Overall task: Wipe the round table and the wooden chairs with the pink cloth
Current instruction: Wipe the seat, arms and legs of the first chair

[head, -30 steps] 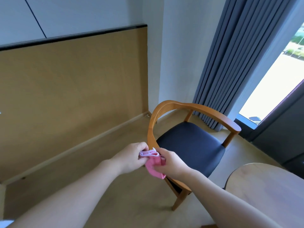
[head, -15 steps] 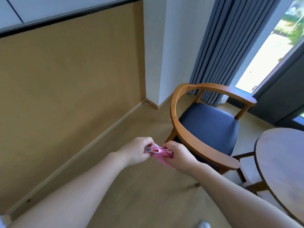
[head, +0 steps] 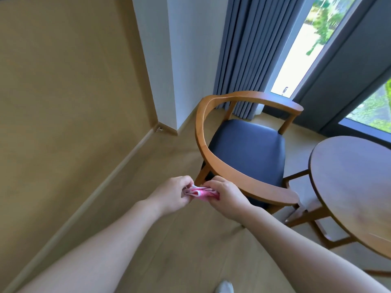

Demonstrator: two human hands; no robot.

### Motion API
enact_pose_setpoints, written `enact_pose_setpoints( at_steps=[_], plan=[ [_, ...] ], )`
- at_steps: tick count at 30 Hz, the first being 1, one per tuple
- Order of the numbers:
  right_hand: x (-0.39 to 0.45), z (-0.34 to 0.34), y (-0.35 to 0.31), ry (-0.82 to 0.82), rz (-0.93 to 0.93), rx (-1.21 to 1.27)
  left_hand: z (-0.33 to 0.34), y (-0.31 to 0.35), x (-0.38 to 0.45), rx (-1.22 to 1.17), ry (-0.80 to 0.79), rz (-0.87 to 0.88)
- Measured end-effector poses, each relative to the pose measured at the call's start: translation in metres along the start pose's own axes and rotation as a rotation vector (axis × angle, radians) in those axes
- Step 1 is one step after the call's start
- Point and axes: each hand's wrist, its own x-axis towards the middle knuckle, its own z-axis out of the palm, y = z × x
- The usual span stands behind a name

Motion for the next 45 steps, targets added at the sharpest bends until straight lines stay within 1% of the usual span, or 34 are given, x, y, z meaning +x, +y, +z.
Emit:
enact_pose_setpoints(
  at_steps=[5,9,11,14,16,18,19,22,26,29,33,36,40,43,45],
  plan=[
    [0.031,0.026,0.02,0.02,0.047,-0.062,0.009,-0.043,0.037,-0.026,-0.009,0.047],
    [0.067,0.061,0.04,0.11,0.024,-0.203,0.019,-0.098,0.073,-0.026,-0.017,0.111],
    [0.084,0.078,0.053,0.14,-0.019,-0.309,0.029,-0.127,0.091,-0.032,-0.018,0.159],
    [0.101,0.1,0.075,0.135,-0.128,-0.556,0.049,-0.169,0.109,0.026,-0.013,0.23],
    [0.108,0.112,0.09,0.135,-0.234,-0.747,0.065,-0.199,0.118,0.07,0.012,0.253],
    [0.115,0.118,0.106,0.153,-0.334,-0.912,0.083,-0.225,0.128,0.087,0.066,0.271],
    [0.12,0.12,0.114,0.155,-0.354,-1.019,0.094,-0.238,0.133,0.083,0.1,0.286],
    [0.134,0.123,0.131,0.165,-0.331,-1.335,0.125,-0.27,0.153,0.147,0.193,0.373],
    [0.153,0.131,0.147,0.213,-0.24,-1.604,0.148,-0.297,0.181,0.392,0.265,0.528],
    [0.167,0.143,0.155,0.28,-0.158,-1.657,0.157,-0.304,0.191,0.496,0.288,0.584],
    [0.176,0.147,0.155,0.264,-0.117,-1.652,0.176,-0.306,0.187,0.423,0.344,0.644],
    [0.161,0.139,0.162,0.246,-0.171,-1.687,0.194,-0.313,0.181,0.346,0.369,0.708],
    [0.123,0.129,0.178,0.223,-0.219,-1.69,0.23,-0.318,0.178,0.266,0.363,0.74],
    [0.095,0.126,0.189,0.251,-0.28,-1.673,0.258,-0.312,0.176,0.274,0.405,0.77],
    [0.076,0.122,0.198,0.279,-0.349,-1.682,0.274,-0.306,0.178,0.225,0.356,0.781]
  ],
)
